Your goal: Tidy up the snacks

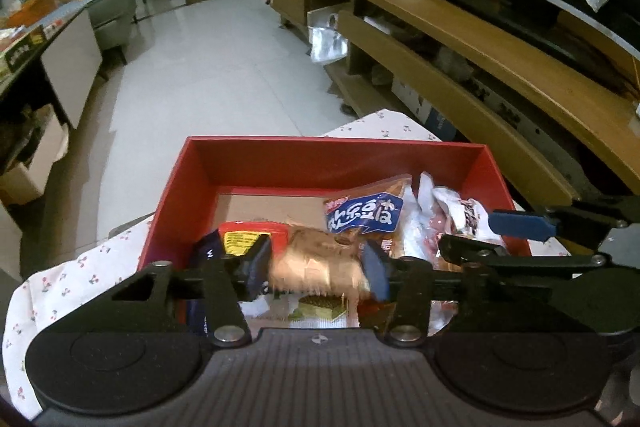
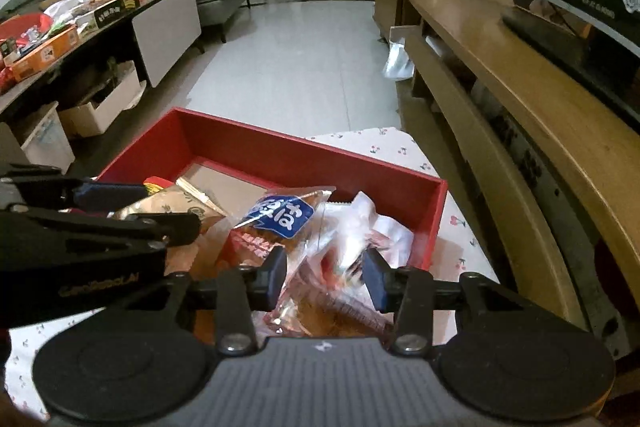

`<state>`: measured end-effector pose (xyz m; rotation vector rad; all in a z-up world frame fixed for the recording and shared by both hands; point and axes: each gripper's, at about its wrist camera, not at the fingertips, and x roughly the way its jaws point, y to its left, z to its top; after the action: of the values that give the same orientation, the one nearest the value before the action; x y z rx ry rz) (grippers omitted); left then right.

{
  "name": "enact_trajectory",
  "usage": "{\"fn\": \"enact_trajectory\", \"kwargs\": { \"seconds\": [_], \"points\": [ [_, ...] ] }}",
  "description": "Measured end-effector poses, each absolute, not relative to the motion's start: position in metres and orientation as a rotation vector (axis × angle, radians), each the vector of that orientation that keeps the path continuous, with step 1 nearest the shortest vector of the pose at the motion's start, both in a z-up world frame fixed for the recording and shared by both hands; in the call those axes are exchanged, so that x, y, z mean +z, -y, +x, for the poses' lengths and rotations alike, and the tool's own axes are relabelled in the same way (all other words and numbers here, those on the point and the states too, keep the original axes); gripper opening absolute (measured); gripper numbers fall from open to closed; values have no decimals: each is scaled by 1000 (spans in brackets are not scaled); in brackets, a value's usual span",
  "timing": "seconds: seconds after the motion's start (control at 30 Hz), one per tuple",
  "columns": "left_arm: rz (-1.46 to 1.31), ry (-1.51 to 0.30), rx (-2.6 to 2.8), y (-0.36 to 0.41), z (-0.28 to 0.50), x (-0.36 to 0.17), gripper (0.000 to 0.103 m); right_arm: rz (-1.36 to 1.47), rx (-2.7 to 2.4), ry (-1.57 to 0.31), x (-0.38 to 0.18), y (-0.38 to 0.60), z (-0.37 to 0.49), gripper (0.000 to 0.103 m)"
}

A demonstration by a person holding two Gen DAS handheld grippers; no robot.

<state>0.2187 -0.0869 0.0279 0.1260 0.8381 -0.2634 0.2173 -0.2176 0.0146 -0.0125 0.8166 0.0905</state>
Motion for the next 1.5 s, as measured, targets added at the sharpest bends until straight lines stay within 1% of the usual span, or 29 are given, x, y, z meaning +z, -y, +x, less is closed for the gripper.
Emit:
{"fn": "enact_trajectory", "kwargs": {
  "seconds": [0.03, 0.07, 0.2, 0.37, 0.5, 0.57, 0.63, 0.8, 0.97, 1.2, 1.5],
  "points": [
    [115, -841, -255, 85, 217, 29, 72, -14, 84, -819, 15, 218, 217, 66],
    [107, -840, -253, 83, 217, 30, 76, -8, 78, -818, 16, 220, 215, 66],
    [100, -823, -258, 82, 212, 41, 76, 19, 79, -798, 25, 221, 205, 69],
    [65, -786, -261, 73, 190, 56, 84, 28, 74, -761, 40, 221, 183, 71],
    [45, -746, -243, 65, 161, 68, 88, 63, 72, -734, 54, 225, 158, 71],
    [42, -719, -223, 62, 146, 74, 97, 78, 66, -721, 59, 226, 143, 71],
    [41, -699, -197, 59, 129, 78, 103, 88, 59, -709, 63, 225, 128, 71],
    [33, -688, -163, 51, 96, 74, 103, 118, 36, -703, 64, 226, 84, 71],
    [13, -744, -163, 43, 75, 57, 103, 148, 21, -730, 53, 223, 46, 71],
    [84, -793, -132, 40, 47, 36, 103, 142, 23, -746, 47, 208, 13, 71],
    [29, -829, -165, 31, 25, 30, 103, 136, 24, -760, 40, 196, -14, 71]
  ]
}}
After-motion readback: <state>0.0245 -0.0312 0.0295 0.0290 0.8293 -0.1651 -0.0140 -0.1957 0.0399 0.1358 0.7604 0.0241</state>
